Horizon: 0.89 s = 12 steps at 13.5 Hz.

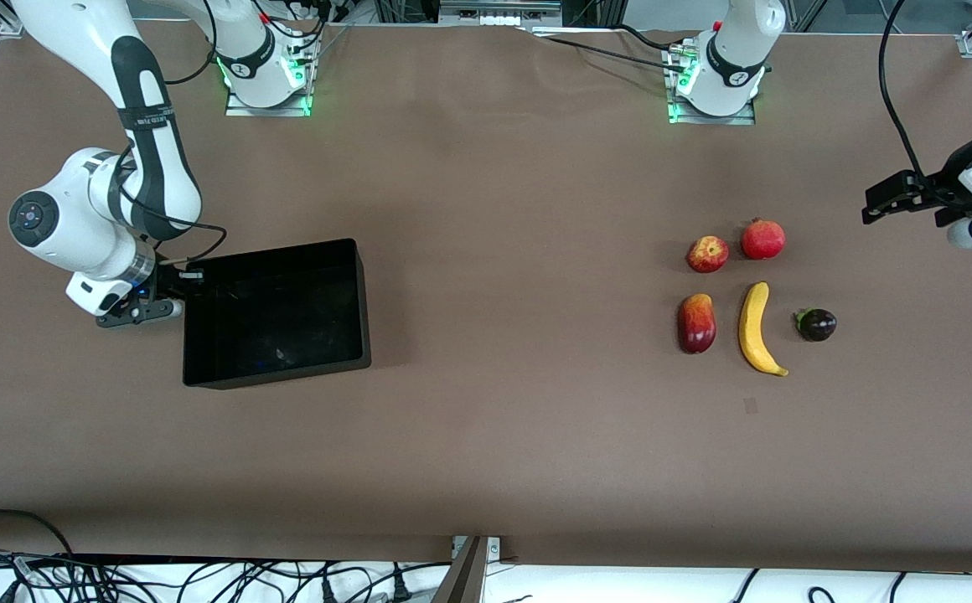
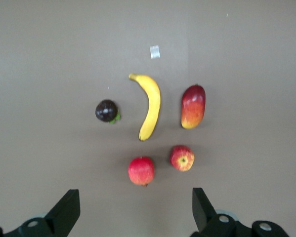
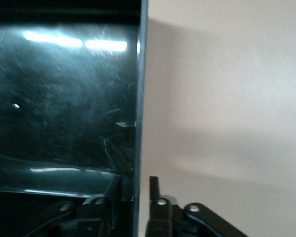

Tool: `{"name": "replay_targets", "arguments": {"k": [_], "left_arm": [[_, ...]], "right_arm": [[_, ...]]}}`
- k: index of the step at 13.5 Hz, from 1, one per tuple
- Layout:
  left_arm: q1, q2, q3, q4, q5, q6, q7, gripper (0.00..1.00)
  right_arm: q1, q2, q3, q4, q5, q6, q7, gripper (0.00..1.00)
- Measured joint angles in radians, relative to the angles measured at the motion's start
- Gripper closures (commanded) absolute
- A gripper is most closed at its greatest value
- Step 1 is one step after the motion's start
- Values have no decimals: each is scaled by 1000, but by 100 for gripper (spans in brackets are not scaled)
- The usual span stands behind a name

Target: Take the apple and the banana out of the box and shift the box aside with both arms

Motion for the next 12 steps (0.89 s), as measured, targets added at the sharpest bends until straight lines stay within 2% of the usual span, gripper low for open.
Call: {"name": "replay_targets", "arguments": {"k": [7,12], "left_arm": [[1,-3,-16,0,0,-10,-88,0],[1,-5,-18,0,0,-36,-91,0]], "right_arm": [[6,-35,2,336,-21,-439,121,0],[85,-143,4,505,-181,-725,322,0]]}}
